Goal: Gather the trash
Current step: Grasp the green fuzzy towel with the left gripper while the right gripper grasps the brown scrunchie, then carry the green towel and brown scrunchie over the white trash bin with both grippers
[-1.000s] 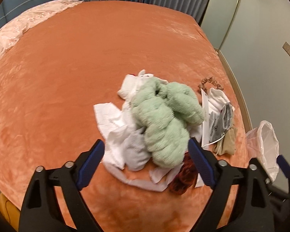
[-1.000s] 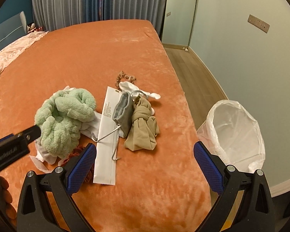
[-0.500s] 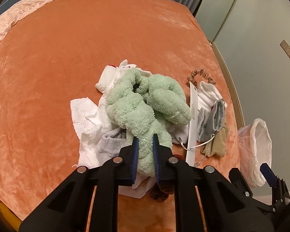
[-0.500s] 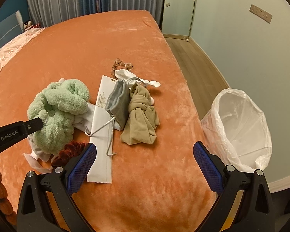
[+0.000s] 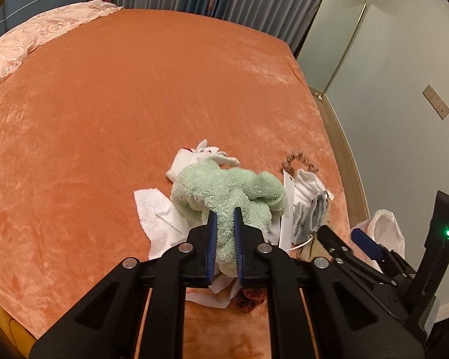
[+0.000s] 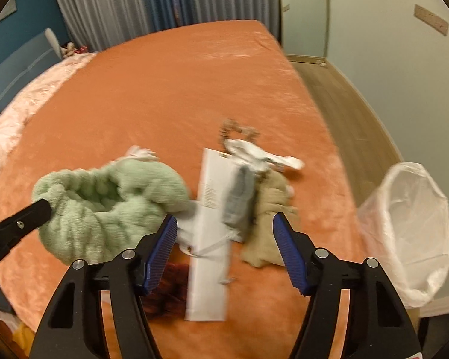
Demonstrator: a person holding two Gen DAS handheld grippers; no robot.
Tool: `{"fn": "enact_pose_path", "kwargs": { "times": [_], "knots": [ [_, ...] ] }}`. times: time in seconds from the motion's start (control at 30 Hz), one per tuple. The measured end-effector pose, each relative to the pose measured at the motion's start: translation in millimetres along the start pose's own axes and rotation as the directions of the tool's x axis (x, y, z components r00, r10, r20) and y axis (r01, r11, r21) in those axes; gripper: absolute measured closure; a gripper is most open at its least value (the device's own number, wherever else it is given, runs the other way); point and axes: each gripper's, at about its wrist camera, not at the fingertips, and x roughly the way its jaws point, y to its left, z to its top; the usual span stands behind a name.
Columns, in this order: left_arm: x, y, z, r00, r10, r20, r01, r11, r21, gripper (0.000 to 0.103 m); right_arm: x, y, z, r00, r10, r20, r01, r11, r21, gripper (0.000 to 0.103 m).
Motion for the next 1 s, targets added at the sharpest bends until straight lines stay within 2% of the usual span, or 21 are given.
{"fn": "enact_pose_path", "kwargs": {
  "times": [0.13, 0.23, 0.4, 0.6, 0.83, 1.0],
  "knots": [
    [1, 1, 4, 0.999, 0.036, -0.004, -0.036, 0.999, 0.024, 0.093, 8, 28, 10, 0.999, 0.045, -0.004, -0.045, 0.998, -0.041, 0.040],
    [-16, 6, 8, 1.000, -0.008, 0.023, 0.008, 1.000, -0.010, 0.093, 9, 39, 14, 0.999, 0.049, 0.002, -0.048, 0.997, -0.061, 0.040],
    [-47, 11, 26, 0.995, -0.016, 0.104, 0.016, 1.000, -0.001, 0.093, 2, 26, 12, 1.000, -0.001, 0.019, 0.002, 0.998, -0.060, 0.040],
    [-74, 23, 38, 0.987, -0.034, 0.160, 0.040, 0.999, -0.036, 0.093, -11, 12, -5, 1.000, 0.018, -0.003, -0.018, 1.000, -0.025, 0.040],
    [-81, 36, 32, 0.989, -0.026, 0.147, 0.033, 0.999, -0.043, 0.093, -12, 36, -20, 0.996, 0.078, -0.036, -0.079, 0.996, -0.046, 0.040],
    [-85, 70, 17, 0.992, 0.012, 0.122, -0.001, 0.996, -0.094, 0.093, -12, 54, -35, 0.995, 0.081, -0.055, -0.085, 0.993, -0.079, 0.040]
  ]
}}
